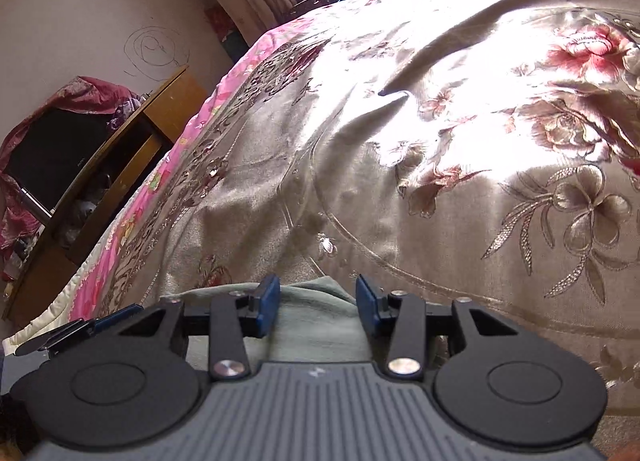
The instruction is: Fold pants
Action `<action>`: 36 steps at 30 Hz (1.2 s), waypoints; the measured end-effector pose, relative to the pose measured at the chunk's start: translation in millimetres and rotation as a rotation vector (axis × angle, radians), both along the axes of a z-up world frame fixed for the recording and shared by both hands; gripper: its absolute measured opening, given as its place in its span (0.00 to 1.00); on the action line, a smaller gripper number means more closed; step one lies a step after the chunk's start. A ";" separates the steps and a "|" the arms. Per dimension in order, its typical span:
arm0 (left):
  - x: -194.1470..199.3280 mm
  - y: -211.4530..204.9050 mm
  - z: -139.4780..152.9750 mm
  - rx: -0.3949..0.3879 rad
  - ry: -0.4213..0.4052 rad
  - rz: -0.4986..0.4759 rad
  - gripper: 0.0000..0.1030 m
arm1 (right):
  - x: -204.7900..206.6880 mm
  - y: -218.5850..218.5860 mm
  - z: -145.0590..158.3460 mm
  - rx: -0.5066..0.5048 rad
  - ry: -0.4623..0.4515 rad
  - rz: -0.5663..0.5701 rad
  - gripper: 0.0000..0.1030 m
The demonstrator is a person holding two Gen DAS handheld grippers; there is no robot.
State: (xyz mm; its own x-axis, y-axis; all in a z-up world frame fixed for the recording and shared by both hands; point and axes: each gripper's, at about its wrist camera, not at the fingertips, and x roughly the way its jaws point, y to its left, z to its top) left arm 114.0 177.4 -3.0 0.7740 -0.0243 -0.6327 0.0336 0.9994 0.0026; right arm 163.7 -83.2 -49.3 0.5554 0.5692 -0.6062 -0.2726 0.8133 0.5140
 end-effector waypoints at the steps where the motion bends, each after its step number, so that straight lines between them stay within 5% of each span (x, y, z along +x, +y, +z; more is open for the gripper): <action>1: -5.6 0.1 2.8 0.011 -0.011 0.003 0.64 | -6.3 -4.4 4.3 0.004 -0.009 -0.001 0.44; 7: -47.1 2.3 18.6 0.014 -0.011 -0.032 0.64 | -68.5 -39.8 22.5 0.033 0.017 0.020 0.44; 13: -79.6 -3.2 19.2 0.022 0.049 -0.090 0.64 | -109.2 -53.4 -0.4 0.090 0.134 -0.011 0.46; 18: -73.7 5.6 6.4 -0.046 0.124 -0.085 0.64 | -108.7 -48.2 -0.5 0.133 0.141 -0.021 0.46; 24: -55.5 10.1 0.5 -0.131 0.170 -0.187 0.64 | -101.6 -54.1 -6.5 0.175 0.173 -0.007 0.47; 28: -38.9 16.3 -13.0 -0.251 0.190 -0.205 0.69 | -93.2 -40.3 -16.5 0.174 0.178 0.014 0.47; 34: -45.3 4.0 -6.9 -0.175 0.175 -0.311 0.70 | -85.8 -37.9 -16.4 0.176 0.194 0.057 0.47; 36: -36.2 11.1 -14.3 -0.229 0.192 -0.305 0.73 | -81.0 -33.1 -18.9 0.191 0.200 0.061 0.48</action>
